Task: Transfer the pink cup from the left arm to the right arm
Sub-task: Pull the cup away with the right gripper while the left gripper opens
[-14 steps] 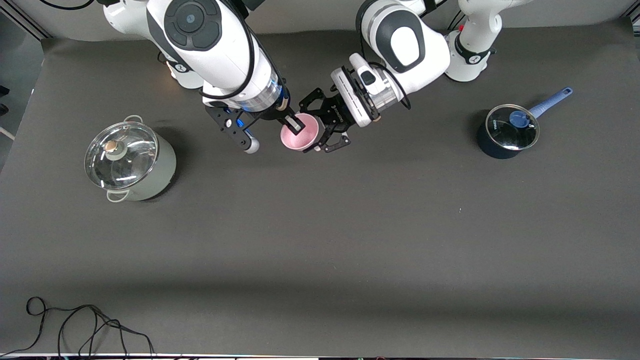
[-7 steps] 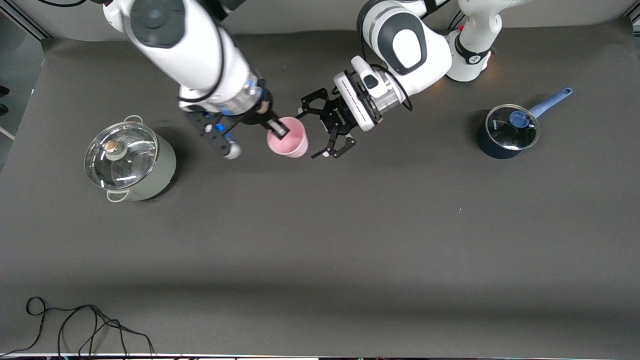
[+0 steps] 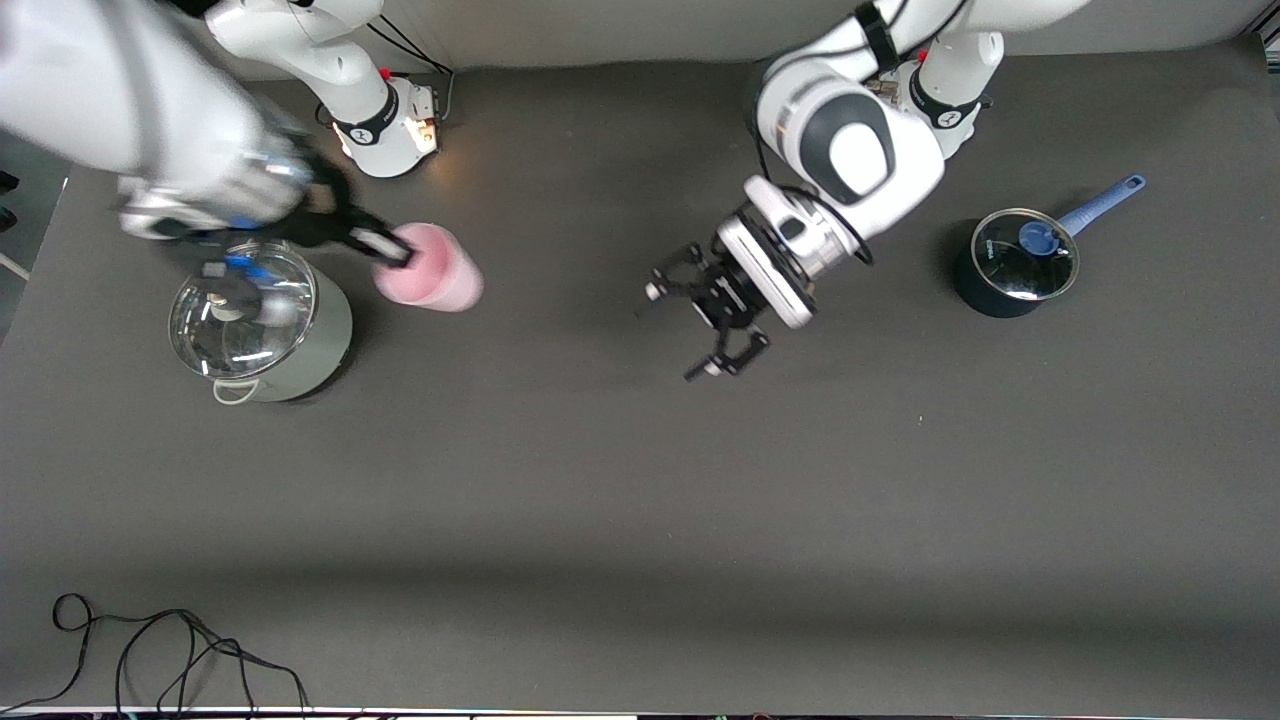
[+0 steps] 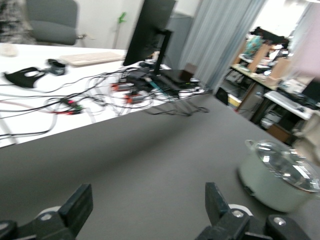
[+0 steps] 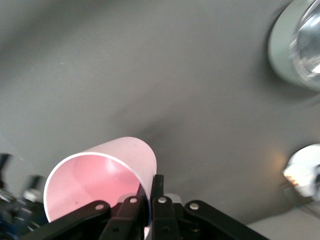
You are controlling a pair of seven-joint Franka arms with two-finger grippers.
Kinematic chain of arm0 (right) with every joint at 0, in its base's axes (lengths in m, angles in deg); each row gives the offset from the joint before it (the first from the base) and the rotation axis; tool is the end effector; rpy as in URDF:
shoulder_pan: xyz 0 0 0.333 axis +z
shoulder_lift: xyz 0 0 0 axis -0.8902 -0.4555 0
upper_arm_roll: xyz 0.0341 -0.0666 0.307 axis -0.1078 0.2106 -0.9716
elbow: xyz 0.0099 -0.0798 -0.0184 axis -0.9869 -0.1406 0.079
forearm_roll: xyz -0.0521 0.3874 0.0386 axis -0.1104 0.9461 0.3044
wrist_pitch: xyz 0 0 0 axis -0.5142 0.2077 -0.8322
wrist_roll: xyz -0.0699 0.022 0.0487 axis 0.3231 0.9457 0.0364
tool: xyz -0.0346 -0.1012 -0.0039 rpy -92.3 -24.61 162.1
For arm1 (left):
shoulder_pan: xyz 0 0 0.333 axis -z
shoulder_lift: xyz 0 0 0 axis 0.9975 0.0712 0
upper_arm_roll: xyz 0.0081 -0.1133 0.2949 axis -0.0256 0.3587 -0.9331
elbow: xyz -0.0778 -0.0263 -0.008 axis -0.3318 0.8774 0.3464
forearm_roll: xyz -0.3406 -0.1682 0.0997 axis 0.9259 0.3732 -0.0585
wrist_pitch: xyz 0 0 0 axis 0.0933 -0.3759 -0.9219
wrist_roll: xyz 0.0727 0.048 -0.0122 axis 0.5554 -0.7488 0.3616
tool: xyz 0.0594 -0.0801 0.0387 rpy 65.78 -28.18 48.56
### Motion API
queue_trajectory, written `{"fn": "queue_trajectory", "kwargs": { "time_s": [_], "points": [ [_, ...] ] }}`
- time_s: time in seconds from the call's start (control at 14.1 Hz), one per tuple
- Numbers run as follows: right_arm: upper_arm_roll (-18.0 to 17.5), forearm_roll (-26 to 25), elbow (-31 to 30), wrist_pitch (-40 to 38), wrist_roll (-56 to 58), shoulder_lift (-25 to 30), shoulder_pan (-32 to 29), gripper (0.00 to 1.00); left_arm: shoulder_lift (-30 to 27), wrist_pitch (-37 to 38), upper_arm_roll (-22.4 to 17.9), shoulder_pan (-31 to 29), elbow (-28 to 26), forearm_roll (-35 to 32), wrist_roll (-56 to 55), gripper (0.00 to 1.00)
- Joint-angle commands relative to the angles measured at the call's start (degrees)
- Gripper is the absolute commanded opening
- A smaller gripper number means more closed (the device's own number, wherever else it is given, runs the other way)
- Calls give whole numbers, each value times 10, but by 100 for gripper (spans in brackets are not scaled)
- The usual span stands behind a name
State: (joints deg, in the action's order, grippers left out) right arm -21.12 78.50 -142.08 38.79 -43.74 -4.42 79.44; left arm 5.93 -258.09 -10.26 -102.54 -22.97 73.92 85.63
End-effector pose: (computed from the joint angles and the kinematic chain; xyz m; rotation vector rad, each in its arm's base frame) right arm 0.5625 0.2114 0.6734 -2.9031 0.7932 0.3382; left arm 0.5097 -0.3466 0.4010 2.0864 -0.6194 1.0940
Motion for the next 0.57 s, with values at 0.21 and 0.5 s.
{"fn": "queue_trajectory", "kwargs": {
  "time_s": [0.21, 0.5],
  "points": [
    [39, -8, -58, -46, 366, 55, -136, 0, 2, 5, -76, 2, 23, 1, -4, 100],
    [77, -48, -157, 52, 492, 61, -136, 0, 7, 6, -101, -1, 23, -3, -3, 100]
  ]
}}
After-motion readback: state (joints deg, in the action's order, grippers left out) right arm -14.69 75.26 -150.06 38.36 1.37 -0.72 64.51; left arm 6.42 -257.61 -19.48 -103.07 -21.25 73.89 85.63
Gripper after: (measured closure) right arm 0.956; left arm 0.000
